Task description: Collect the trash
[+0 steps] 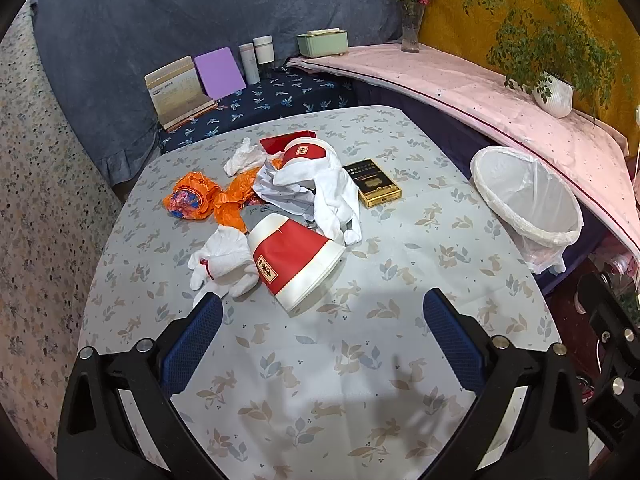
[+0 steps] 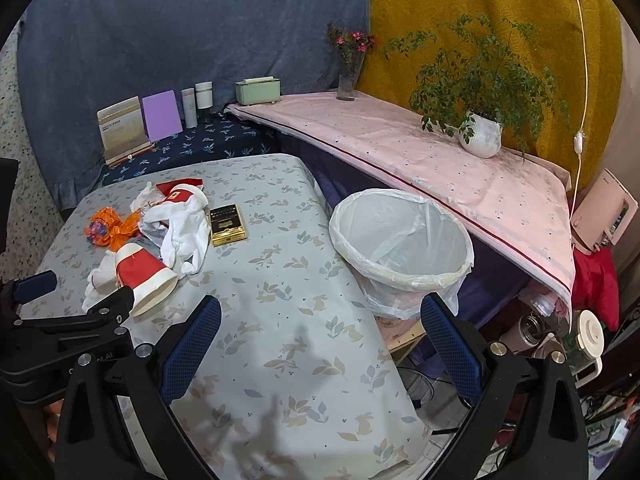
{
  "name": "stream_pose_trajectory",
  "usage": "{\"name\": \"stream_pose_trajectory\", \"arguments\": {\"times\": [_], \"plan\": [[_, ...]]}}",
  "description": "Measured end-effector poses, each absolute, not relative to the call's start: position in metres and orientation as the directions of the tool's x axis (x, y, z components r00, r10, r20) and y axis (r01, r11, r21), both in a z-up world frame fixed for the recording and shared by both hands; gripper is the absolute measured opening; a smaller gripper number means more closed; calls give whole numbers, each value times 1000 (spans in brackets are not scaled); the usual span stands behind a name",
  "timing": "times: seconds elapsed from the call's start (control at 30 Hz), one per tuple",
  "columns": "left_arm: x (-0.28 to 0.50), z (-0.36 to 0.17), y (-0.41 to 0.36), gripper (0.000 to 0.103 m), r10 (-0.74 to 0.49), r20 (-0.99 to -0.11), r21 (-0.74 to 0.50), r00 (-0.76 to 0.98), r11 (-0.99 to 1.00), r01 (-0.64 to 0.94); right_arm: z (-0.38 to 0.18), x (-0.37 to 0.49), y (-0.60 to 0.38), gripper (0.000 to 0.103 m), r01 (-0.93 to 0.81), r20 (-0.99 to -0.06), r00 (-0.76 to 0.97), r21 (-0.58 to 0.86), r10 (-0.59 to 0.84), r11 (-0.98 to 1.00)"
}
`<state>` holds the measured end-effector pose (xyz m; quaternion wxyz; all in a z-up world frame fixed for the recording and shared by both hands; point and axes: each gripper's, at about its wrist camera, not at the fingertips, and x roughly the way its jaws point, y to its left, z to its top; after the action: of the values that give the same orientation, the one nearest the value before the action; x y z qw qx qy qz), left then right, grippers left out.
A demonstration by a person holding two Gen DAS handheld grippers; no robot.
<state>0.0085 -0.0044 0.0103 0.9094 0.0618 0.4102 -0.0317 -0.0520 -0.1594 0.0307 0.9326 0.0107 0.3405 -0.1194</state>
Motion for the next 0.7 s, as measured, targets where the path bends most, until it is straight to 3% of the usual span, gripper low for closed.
{"name": "stream_pose_trajectory", "arguments": {"times": [0.7], "plan": [[7, 10, -10, 96, -41, -738, 65, 674, 989, 131, 26, -50, -178, 96, 284, -653, 716, -50, -246, 958]]}}
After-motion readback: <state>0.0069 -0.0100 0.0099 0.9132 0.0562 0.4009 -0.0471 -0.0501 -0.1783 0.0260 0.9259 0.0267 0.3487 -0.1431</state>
